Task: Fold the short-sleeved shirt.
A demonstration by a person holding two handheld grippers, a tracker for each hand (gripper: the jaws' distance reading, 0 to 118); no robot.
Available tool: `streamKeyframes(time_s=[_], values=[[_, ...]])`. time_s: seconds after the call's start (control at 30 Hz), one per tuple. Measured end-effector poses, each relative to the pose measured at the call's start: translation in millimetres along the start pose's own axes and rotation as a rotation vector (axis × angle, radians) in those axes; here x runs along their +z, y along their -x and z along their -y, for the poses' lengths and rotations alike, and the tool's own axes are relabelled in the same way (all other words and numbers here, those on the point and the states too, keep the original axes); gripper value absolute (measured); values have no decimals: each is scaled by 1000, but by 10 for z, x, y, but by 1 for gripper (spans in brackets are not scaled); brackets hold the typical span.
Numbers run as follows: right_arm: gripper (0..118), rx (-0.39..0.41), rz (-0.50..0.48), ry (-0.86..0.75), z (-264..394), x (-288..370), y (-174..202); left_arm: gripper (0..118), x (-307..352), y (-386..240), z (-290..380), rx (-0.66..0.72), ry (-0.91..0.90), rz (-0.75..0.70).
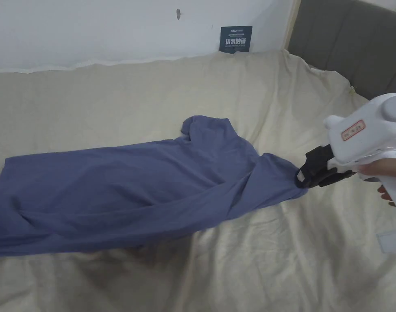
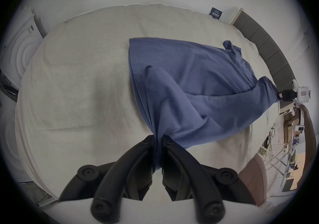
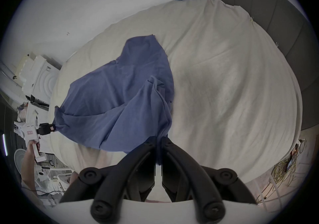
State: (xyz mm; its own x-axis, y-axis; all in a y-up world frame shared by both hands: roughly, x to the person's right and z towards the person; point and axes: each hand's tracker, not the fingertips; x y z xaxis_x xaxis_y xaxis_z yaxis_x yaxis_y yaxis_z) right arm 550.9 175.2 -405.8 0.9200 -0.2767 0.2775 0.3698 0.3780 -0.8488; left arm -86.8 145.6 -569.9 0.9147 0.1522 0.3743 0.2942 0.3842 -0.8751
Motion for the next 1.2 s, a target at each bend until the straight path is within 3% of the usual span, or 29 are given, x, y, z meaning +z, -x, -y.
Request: streamKeyframes(time_s=[0.33, 0.57, 0.63, 0.67, 0.7, 0.73, 0.77, 0.87, 0.97, 1.07, 1.17, 1.2], values=[[6, 11, -19, 35, 801, 591, -244, 9, 514, 70, 746, 3, 46, 81], [6, -15, 74, 169, 1469, -40, -557, 9, -6, -32, 1475, 38, 148, 120], [9, -23, 85, 178, 1585, -219, -605, 14, -149, -8, 1617, 79, 168, 114], [20, -38, 84, 153, 1625, -237, -637, 25, -193, 25, 1670, 107, 168, 114], [51, -69, 83, 135, 1636, -242, -671, 58, -214, 66, 1698, 133, 163, 120], [81, -77, 133, 126, 1635, -237, -686, 83, -221, 94, 1716, 147, 163, 113], [81, -50, 203, 127, 1640, -225, -705, 83, -191, 119, 1737, 130, 177, 44], [114, 2, 309, 84, 1634, -54, -767, 105, -44, 199, 1761, 47, 138, -53], [114, -63, 287, -29, 1577, 236, -748, 105, 194, 215, 1721, 62, 81, -65], [114, -115, 143, -180, 1555, 496, -541, 105, 426, 144, 1643, 150, -48, 19], [112, -67, -52, -405, 1641, 704, -86, 101, 691, -102, 1634, 158, -307, 100], [111, -51, -89, -458, 1686, 736, 71, 89, 772, -199, 1666, 156, -404, 115]])
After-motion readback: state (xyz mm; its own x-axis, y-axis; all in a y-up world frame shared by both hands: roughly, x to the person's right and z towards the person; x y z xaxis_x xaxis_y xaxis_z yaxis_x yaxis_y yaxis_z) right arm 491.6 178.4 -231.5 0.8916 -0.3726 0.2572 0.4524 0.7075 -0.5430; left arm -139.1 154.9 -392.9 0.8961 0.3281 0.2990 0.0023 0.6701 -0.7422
